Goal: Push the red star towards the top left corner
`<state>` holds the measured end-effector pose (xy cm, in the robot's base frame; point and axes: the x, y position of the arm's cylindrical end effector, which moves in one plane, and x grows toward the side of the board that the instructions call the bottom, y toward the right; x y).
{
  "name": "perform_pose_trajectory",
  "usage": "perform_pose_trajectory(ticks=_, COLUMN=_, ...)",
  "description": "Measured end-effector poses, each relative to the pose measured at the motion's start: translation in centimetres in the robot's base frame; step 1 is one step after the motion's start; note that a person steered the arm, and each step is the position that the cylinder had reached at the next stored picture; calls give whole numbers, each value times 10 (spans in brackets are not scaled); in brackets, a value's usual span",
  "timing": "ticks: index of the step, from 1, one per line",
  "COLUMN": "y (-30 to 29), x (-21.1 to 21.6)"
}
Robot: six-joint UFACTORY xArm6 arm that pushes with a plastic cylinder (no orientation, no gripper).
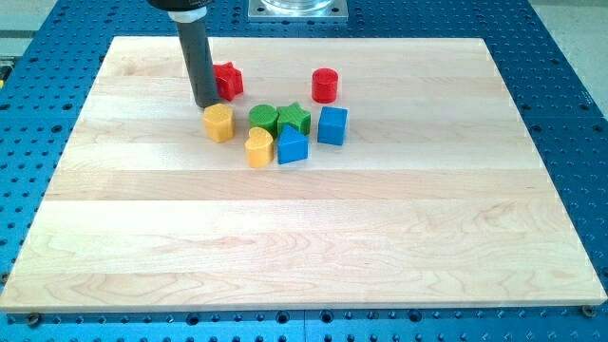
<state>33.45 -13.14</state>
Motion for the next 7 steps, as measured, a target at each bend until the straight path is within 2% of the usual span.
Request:
perform_pose_trajectory(ticks=1, y=-12, x=-16)
perform_pose_trajectory(ticks=2, y=25, x=13)
perform_pose_trajectory(ticks=3, y=52, x=-12)
perform_pose_trajectory(ticks=4, y=-15, x=-48)
perform_pose_trajectory(ticks=5, y=-34, x=-50)
perform_pose_trajectory(ticks=6, y=15, x=-42)
perform_pose_trajectory(ticks=7, y=12, x=-86)
